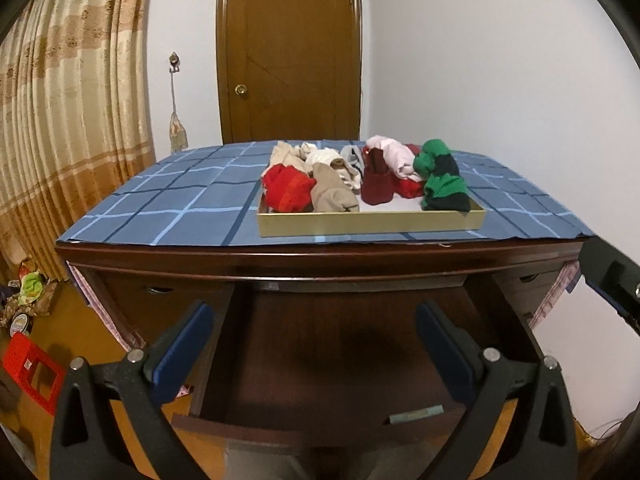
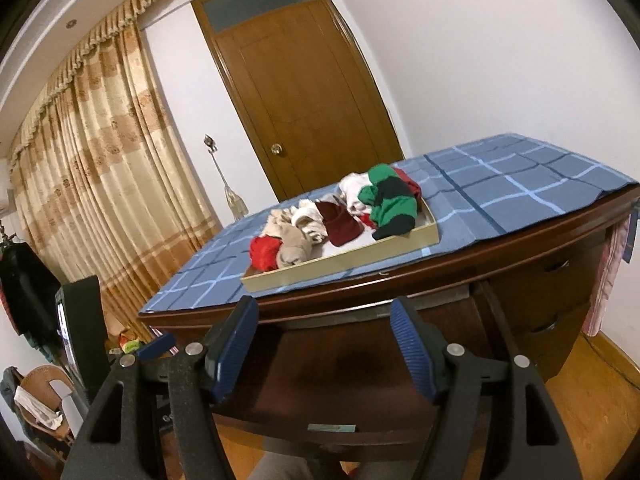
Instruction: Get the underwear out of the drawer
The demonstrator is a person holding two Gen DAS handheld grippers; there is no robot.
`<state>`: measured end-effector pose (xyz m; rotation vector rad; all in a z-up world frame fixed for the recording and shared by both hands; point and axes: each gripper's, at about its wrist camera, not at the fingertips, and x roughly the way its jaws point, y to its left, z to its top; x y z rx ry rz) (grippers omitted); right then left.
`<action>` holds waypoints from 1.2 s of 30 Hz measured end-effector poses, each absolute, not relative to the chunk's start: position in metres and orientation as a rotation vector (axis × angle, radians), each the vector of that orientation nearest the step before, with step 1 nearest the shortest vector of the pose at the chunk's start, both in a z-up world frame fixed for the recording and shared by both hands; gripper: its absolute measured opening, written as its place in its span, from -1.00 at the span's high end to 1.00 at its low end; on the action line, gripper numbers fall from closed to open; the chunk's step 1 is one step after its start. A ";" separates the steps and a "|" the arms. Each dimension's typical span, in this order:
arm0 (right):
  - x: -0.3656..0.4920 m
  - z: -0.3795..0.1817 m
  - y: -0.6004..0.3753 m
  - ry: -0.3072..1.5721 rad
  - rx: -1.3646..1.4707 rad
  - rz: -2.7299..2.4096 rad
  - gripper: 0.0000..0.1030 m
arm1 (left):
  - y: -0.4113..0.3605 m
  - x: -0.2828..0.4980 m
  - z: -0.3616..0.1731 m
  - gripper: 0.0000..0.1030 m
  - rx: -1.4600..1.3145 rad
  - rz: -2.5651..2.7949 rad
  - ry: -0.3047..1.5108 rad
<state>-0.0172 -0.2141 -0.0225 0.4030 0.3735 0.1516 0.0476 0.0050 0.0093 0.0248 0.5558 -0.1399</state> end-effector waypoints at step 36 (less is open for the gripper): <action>-0.078 0.004 -0.195 0.219 0.343 0.142 -0.52 | 0.015 -0.009 0.040 -0.99 0.050 -0.134 0.424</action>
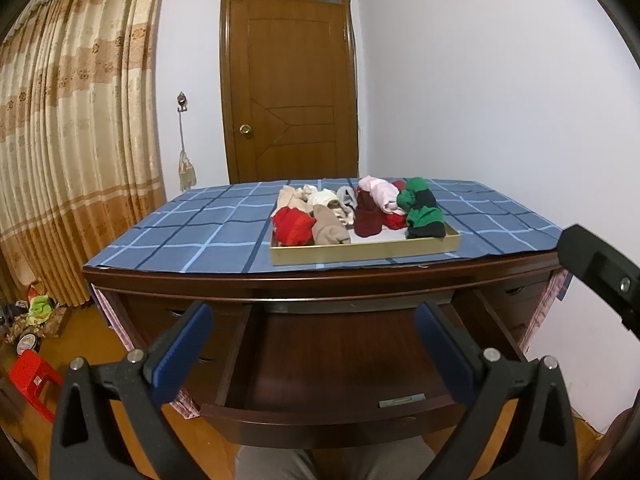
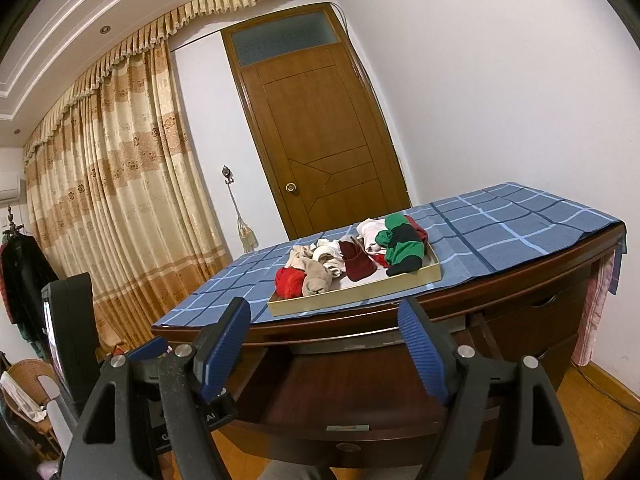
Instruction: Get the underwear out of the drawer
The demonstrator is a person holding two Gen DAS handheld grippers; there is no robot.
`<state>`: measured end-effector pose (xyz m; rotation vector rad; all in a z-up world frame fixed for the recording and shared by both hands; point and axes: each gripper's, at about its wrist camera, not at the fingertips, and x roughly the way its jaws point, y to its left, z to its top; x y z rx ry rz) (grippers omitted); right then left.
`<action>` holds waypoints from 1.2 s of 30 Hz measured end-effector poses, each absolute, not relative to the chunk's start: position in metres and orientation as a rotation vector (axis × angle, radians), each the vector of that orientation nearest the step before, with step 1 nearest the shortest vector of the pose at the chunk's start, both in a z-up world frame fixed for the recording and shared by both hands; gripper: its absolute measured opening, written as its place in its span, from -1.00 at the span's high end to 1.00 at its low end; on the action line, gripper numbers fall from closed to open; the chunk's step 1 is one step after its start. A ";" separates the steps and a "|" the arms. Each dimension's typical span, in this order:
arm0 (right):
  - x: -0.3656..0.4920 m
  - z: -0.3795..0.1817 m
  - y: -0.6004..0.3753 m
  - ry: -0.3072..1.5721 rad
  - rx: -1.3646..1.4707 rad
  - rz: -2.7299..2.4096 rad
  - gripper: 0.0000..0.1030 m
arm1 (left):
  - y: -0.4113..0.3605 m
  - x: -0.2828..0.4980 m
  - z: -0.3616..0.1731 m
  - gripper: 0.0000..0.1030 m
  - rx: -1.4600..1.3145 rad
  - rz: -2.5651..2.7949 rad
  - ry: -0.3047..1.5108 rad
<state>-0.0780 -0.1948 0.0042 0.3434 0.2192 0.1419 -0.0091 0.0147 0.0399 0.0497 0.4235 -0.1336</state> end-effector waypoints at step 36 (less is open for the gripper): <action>-0.079 0.002 -0.192 0.215 0.337 0.143 -0.53 | 0.017 -0.010 0.042 -0.99 0.050 -0.126 0.420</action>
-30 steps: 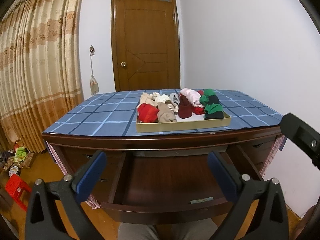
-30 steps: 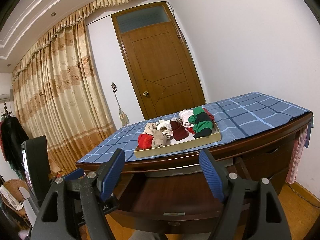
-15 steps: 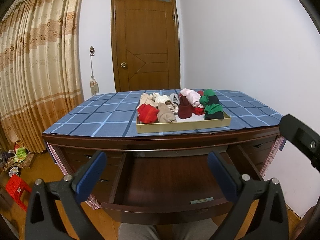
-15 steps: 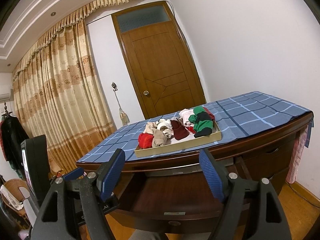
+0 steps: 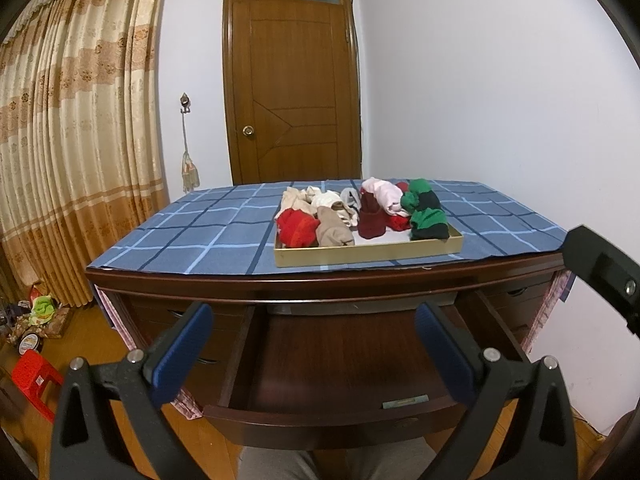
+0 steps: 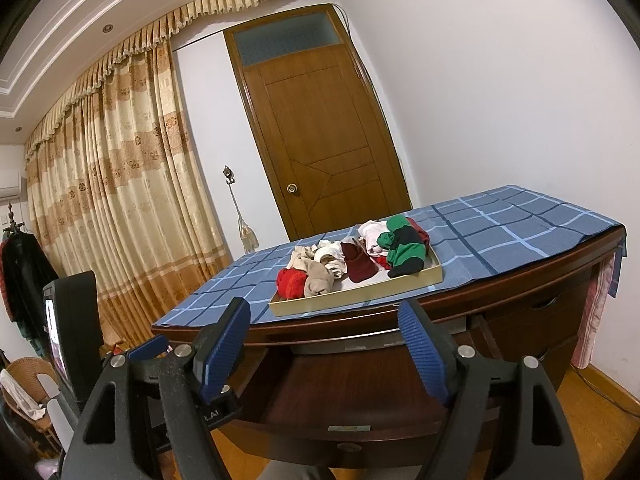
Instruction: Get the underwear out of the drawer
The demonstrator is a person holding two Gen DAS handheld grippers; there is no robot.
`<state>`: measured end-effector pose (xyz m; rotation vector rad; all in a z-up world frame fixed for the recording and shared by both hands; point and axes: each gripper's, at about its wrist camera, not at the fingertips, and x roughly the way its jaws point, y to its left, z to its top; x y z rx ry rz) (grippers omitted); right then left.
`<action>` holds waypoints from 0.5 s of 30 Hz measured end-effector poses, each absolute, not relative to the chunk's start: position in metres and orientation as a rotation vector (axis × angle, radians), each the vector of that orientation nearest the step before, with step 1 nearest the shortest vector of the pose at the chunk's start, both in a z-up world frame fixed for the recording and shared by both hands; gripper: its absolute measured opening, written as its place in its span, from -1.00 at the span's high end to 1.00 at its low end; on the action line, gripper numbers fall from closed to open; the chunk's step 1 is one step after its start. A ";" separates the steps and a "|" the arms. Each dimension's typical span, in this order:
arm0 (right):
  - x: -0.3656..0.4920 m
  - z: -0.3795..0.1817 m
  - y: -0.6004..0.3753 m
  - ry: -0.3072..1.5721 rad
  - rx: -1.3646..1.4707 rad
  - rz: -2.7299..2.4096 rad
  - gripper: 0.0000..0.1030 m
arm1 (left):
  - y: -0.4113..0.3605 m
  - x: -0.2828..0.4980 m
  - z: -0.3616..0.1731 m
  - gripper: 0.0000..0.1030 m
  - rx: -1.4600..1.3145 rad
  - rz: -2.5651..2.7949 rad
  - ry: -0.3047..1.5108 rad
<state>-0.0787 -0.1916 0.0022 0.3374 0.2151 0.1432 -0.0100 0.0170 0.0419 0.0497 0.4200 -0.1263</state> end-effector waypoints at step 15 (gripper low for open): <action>-0.080 0.003 -0.191 0.209 0.335 0.140 -0.53 | 0.018 -0.009 0.047 -0.99 0.074 -0.088 0.400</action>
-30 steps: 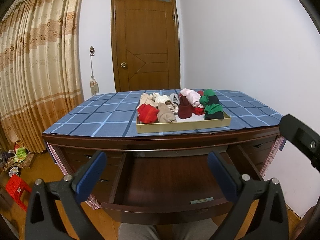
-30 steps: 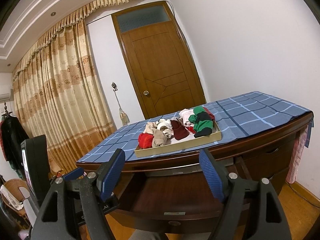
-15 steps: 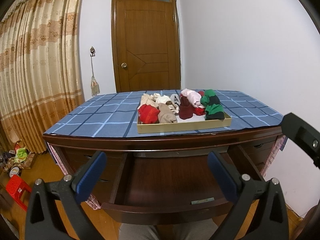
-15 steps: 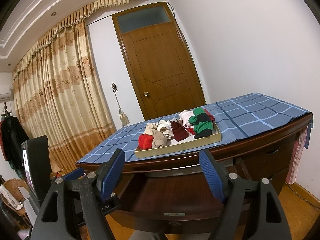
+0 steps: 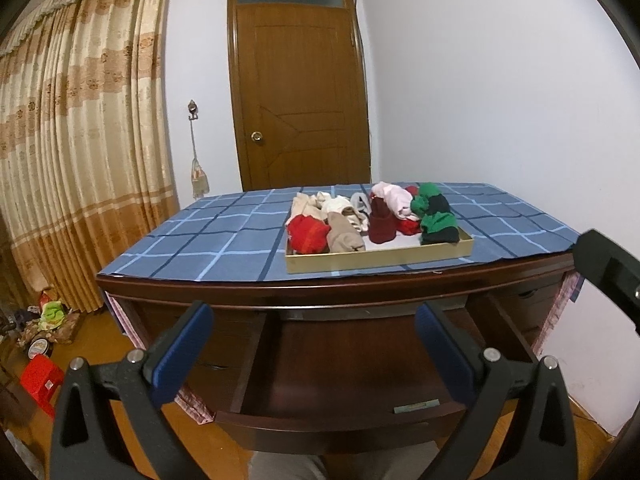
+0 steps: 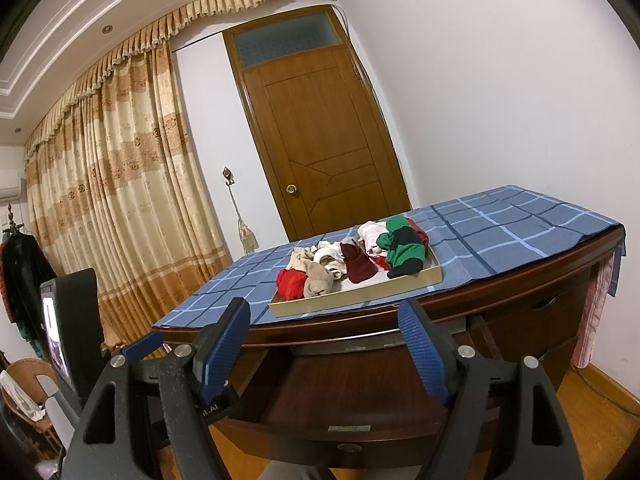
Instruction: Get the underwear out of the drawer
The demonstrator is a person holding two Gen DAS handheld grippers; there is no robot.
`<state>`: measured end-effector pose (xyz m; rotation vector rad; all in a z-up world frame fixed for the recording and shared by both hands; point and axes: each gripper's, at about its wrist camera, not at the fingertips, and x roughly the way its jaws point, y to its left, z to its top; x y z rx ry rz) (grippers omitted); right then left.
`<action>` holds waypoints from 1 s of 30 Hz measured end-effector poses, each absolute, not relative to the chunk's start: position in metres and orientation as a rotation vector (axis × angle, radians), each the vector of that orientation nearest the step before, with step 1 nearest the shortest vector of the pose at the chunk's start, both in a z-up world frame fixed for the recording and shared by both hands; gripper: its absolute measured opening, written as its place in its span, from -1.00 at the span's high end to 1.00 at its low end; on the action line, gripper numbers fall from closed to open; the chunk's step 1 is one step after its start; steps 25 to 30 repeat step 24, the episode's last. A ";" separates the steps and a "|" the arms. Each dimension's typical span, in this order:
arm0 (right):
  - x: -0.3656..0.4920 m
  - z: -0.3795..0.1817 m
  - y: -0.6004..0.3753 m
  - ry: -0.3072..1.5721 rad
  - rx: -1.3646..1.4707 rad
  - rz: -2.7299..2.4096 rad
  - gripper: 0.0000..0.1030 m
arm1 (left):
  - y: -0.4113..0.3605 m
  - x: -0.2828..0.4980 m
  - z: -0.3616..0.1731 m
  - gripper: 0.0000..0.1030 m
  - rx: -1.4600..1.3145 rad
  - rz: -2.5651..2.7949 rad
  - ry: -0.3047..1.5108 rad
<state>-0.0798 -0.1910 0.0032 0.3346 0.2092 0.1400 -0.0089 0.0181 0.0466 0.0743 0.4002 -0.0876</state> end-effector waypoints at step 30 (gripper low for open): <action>-0.084 0.004 -0.192 0.213 0.338 0.125 -0.53 | 0.011 -0.013 0.049 -0.99 0.085 -0.105 0.375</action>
